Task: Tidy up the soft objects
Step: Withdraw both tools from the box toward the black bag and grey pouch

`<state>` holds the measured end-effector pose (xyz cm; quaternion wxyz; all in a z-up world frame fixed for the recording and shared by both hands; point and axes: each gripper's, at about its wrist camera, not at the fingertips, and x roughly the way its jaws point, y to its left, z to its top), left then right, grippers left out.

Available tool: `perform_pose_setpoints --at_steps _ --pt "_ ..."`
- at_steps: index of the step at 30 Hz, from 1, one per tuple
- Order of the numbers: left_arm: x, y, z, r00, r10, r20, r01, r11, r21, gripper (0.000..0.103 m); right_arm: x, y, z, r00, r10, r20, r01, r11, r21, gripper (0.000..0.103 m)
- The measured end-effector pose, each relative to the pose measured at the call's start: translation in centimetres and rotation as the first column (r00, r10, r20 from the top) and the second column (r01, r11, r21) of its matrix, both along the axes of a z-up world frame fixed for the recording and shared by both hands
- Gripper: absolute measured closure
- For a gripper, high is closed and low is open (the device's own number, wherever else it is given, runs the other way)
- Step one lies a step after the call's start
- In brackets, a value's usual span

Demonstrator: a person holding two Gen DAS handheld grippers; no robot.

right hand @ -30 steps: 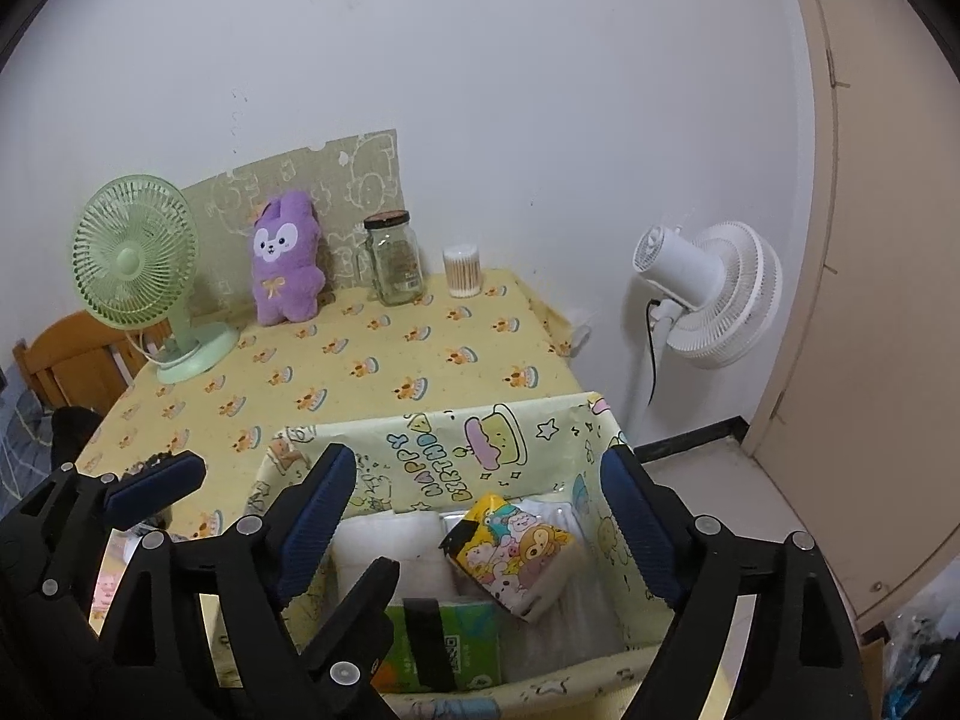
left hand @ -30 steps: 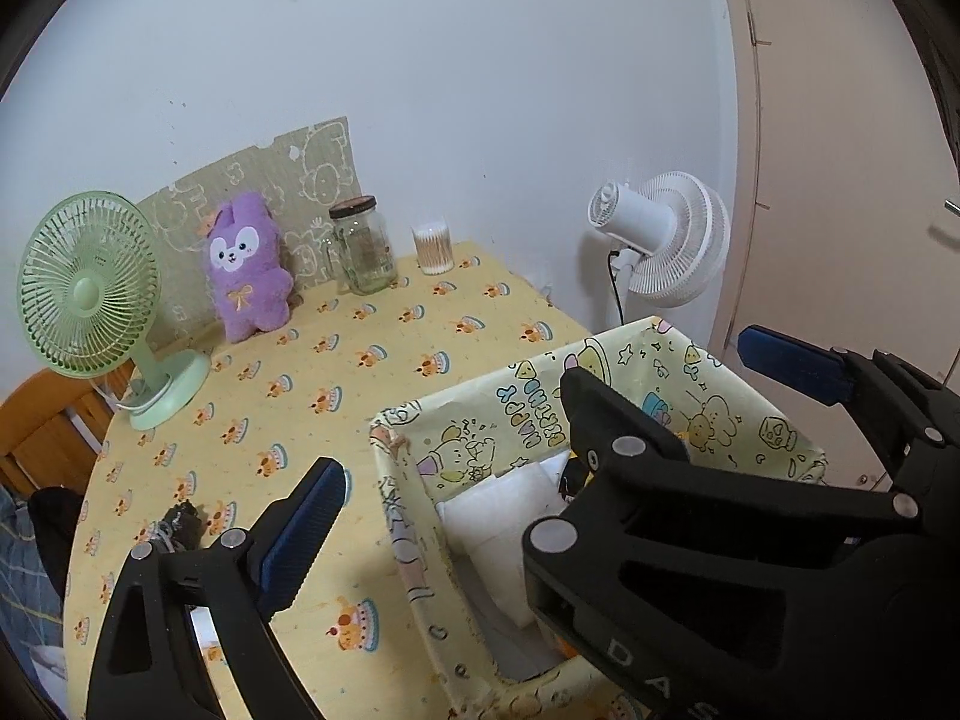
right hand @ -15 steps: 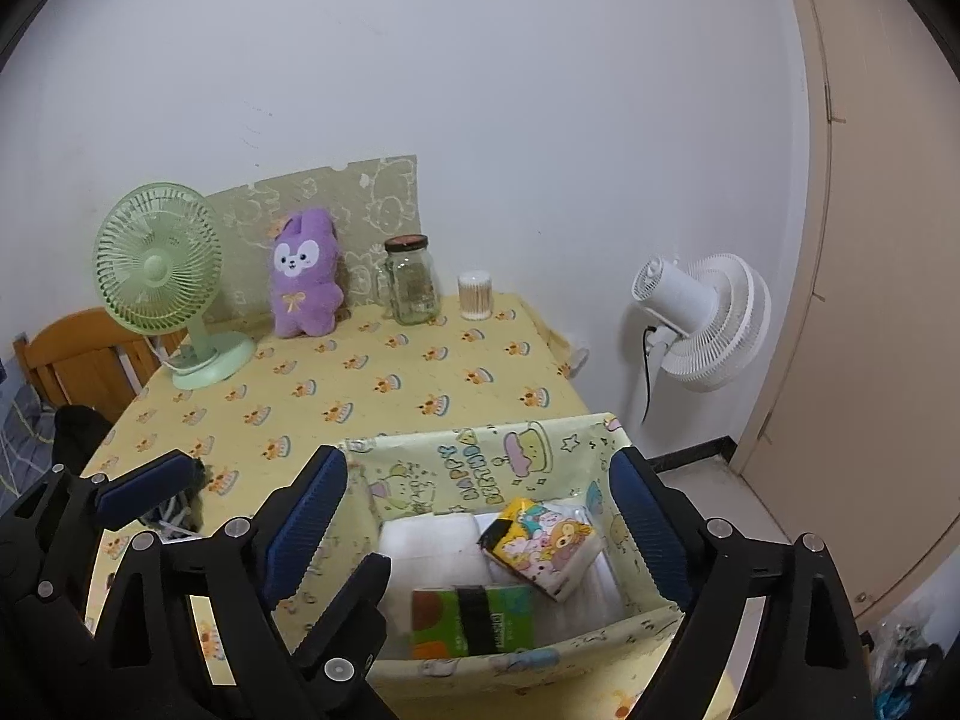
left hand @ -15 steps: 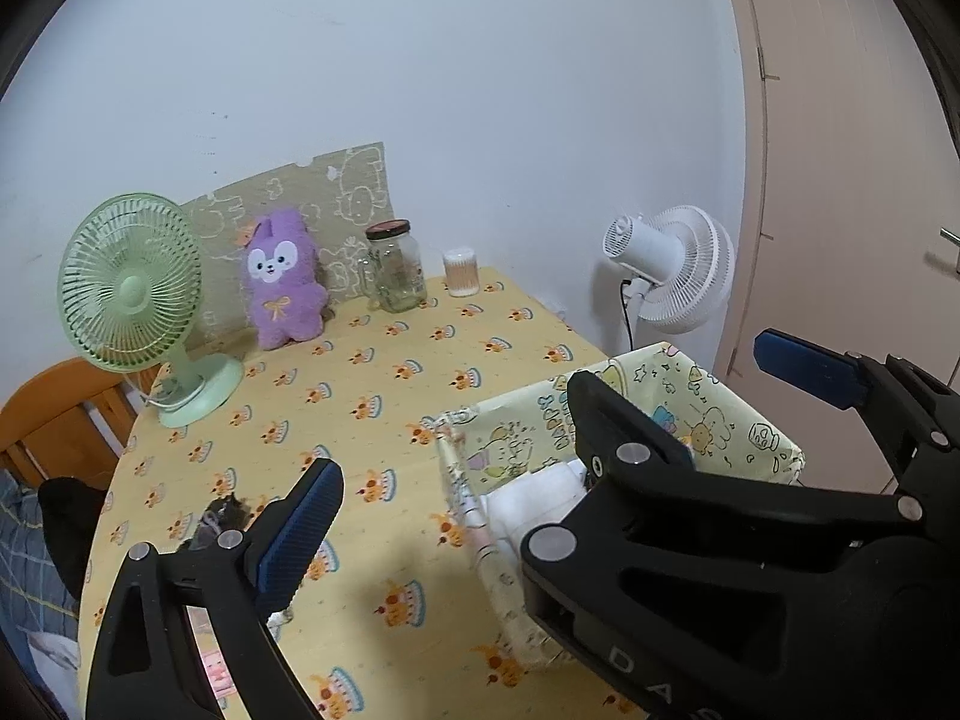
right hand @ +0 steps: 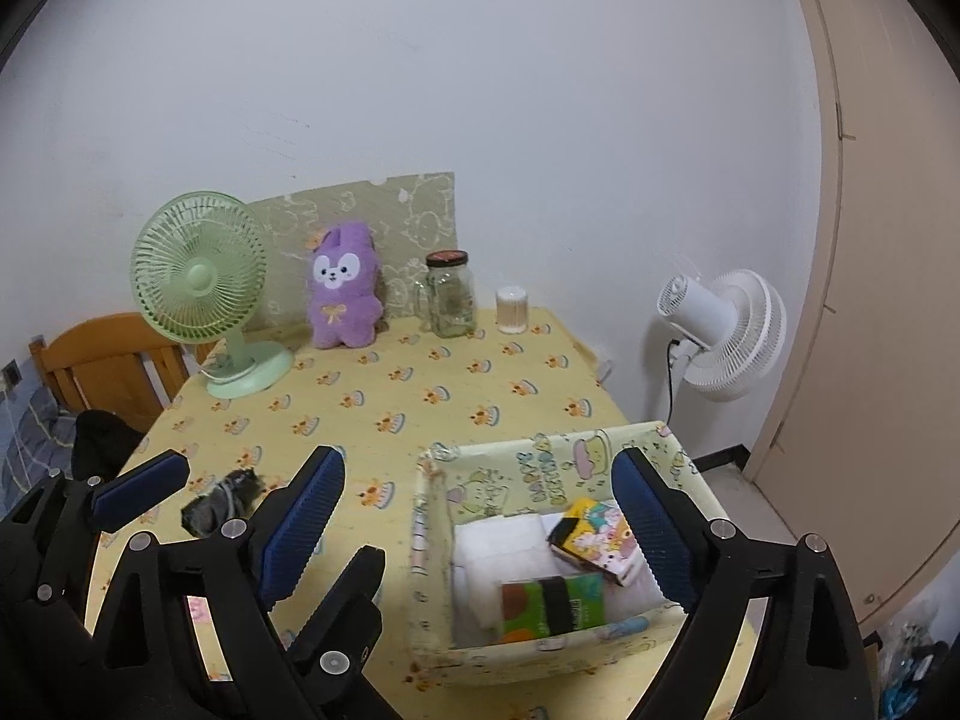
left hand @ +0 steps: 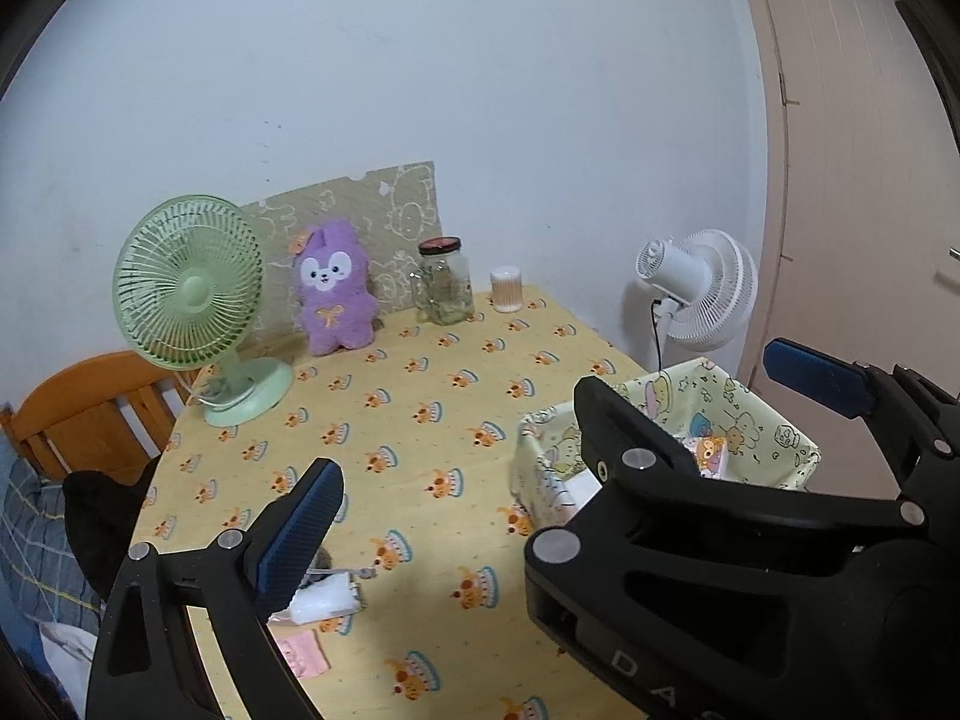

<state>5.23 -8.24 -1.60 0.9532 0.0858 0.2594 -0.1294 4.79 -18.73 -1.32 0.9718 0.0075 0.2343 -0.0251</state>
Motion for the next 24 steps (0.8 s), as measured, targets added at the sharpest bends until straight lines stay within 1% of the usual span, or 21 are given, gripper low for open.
perform_pose_setpoints --at_steps 2,10,24 --pt "-0.2 0.8 0.2 1.000 0.006 0.007 -0.006 1.000 -0.008 0.005 -0.2 0.7 0.4 1.000 0.002 0.011 -0.002 1.000 -0.003 0.007" --pt "-0.4 3.6 0.3 0.999 0.049 0.018 -0.049 0.998 -0.037 0.005 -0.4 3.6 0.9 0.999 0.044 0.019 -0.044 0.999 -0.003 0.006" --pt "0.3 8.3 -1.0 0.993 0.118 -0.002 -0.118 0.992 -0.053 0.005 0.6 8.2 -0.7 0.992 0.123 -0.011 -0.123 0.992 0.018 0.006"
